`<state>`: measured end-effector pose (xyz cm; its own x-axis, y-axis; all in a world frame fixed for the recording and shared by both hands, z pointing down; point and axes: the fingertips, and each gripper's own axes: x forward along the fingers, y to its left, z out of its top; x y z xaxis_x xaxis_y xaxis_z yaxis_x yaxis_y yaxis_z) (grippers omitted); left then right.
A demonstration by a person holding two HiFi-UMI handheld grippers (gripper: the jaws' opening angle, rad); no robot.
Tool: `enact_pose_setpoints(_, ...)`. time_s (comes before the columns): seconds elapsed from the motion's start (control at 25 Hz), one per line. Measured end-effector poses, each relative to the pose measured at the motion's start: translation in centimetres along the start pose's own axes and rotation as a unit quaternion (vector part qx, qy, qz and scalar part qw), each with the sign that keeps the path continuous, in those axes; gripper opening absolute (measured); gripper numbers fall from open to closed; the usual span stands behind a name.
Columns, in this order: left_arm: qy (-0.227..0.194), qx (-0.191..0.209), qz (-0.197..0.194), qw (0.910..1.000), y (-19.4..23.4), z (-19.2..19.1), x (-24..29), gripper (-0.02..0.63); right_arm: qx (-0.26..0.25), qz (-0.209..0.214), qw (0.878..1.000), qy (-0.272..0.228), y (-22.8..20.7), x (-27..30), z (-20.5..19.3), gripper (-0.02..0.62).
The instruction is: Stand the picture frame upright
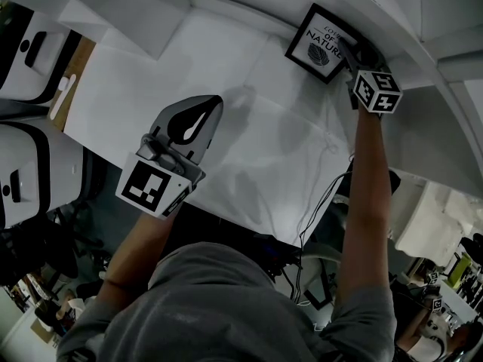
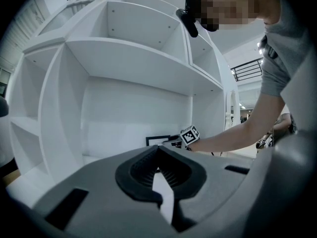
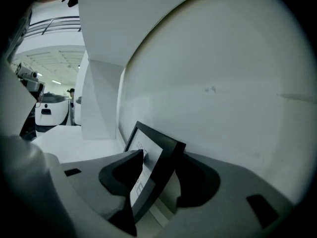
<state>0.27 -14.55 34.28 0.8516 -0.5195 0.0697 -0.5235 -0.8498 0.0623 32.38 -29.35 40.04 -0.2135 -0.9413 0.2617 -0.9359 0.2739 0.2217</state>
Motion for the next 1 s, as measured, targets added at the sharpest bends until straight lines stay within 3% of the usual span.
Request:
enact_pose_setpoints(0.24,0.0,0.0,-0.002,1.0,0.0,-0.2,-0.1,0.006,-0.062,-0.024,0.997,0.028,0.1,-0.5,-0.1,0.23)
enact_pose_setpoints(1.0,0.001,-0.001,0.001,1.0,0.2,-0.3,-0.3,0.006,-0.231,-0.052,0.972,0.007,1.1,-0.6,2.1,0.239)
